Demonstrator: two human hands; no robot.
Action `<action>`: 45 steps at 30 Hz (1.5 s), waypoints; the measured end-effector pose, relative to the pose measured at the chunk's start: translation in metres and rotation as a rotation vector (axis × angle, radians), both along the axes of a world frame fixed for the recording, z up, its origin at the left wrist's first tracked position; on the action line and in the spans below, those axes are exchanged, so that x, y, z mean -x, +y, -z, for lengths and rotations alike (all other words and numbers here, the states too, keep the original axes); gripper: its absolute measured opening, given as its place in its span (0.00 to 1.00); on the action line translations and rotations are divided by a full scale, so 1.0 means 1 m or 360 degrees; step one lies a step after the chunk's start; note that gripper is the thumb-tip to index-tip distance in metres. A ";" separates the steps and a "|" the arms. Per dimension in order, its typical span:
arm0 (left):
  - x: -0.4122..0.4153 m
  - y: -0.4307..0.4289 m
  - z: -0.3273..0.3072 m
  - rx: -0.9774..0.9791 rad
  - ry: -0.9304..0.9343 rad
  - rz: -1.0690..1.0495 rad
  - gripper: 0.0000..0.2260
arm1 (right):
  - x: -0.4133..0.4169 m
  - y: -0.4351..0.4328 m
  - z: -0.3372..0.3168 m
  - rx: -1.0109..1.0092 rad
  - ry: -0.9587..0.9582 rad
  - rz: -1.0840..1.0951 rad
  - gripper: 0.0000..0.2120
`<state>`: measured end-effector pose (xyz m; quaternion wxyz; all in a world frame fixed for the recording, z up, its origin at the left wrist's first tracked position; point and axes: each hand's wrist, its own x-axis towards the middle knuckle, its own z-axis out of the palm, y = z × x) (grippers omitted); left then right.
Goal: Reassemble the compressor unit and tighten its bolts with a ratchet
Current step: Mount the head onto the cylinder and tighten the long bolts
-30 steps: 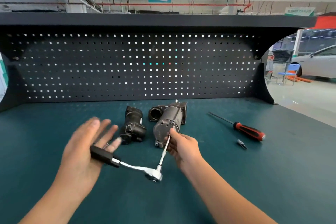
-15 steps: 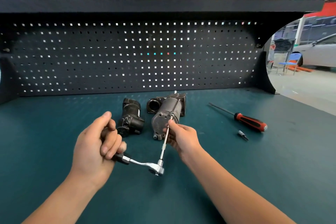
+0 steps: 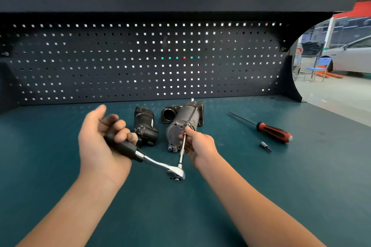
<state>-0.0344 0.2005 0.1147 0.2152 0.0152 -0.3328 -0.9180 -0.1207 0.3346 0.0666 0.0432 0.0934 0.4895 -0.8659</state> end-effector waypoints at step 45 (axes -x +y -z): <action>0.000 0.047 0.053 0.2282 0.0213 -0.0329 0.31 | 0.005 0.001 0.017 -0.0535 0.0157 -0.0182 0.22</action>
